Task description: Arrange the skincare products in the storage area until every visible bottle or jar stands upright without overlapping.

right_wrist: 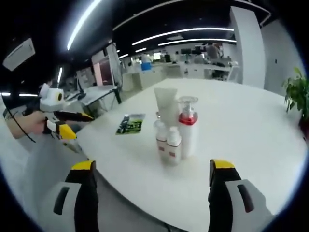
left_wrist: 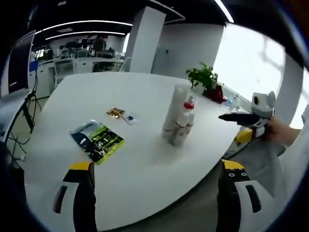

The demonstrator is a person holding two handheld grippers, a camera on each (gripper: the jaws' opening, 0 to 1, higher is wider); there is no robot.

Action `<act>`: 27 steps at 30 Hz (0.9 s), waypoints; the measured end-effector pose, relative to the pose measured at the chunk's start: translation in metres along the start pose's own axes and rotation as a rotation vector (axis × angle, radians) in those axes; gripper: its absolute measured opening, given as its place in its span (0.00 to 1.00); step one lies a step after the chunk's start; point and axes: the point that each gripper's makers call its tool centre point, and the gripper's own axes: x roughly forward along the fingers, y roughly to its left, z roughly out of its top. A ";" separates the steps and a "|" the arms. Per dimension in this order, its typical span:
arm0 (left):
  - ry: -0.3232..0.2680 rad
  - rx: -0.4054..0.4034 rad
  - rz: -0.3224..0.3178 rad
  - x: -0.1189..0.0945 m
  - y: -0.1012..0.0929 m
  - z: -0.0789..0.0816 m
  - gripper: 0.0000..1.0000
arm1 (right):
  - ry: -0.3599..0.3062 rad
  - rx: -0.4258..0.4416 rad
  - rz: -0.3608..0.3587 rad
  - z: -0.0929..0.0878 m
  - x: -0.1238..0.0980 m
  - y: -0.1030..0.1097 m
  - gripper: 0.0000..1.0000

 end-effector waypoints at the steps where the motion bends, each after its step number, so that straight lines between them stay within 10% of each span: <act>1: 0.002 -0.010 0.014 0.002 0.003 -0.001 0.99 | 0.002 0.001 0.000 0.000 0.000 0.000 0.95; 27: 0.120 -0.234 0.335 0.070 0.078 -0.011 0.99 | 0.058 0.010 0.018 -0.010 0.003 0.002 0.95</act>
